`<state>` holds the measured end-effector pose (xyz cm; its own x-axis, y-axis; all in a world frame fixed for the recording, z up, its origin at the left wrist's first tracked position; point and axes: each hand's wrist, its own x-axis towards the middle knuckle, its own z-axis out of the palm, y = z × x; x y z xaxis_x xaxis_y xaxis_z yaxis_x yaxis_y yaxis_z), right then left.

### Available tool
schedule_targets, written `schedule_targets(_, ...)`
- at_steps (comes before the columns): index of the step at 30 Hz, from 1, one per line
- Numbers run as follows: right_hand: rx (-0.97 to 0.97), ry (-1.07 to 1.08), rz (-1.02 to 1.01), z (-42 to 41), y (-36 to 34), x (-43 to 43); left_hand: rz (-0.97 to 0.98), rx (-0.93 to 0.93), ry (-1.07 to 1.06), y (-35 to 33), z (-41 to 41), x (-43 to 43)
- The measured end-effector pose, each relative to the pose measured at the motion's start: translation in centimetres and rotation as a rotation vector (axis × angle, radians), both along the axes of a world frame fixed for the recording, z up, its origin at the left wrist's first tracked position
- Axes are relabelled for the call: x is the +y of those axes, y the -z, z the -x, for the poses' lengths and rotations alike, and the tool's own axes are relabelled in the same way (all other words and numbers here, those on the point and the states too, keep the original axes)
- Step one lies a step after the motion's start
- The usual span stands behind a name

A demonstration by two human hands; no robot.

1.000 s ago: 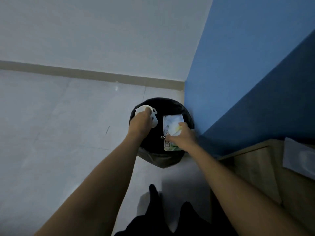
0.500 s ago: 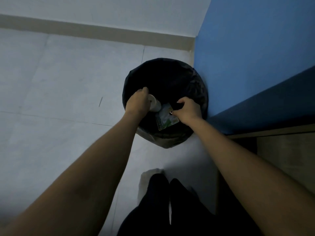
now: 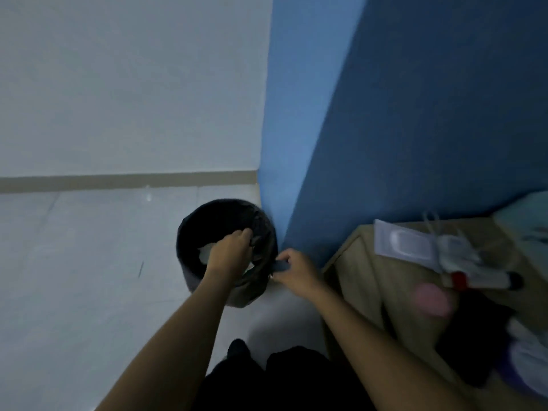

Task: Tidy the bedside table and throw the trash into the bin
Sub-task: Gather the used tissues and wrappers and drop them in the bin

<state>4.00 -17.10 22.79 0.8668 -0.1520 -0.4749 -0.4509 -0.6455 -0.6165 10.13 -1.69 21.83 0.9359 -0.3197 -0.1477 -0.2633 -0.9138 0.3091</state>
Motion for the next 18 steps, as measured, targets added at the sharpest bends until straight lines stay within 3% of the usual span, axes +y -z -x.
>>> schedule_targets(10,-0.246,0.439,0.194,18.7,-12.4,-19.0,0.273,-0.142,0.373,-13.4,11.5,-21.1)
schedule_targets(15,-0.252,0.636,0.242,27.3,-12.8,-27.3,0.319,-0.073,0.597,-14.8,19.6,-31.1)
schedule_targets(18,-0.278,0.741,0.246,30.9,-12.2,-31.1,0.228,-0.052,0.719,-13.9,22.9,-35.7)
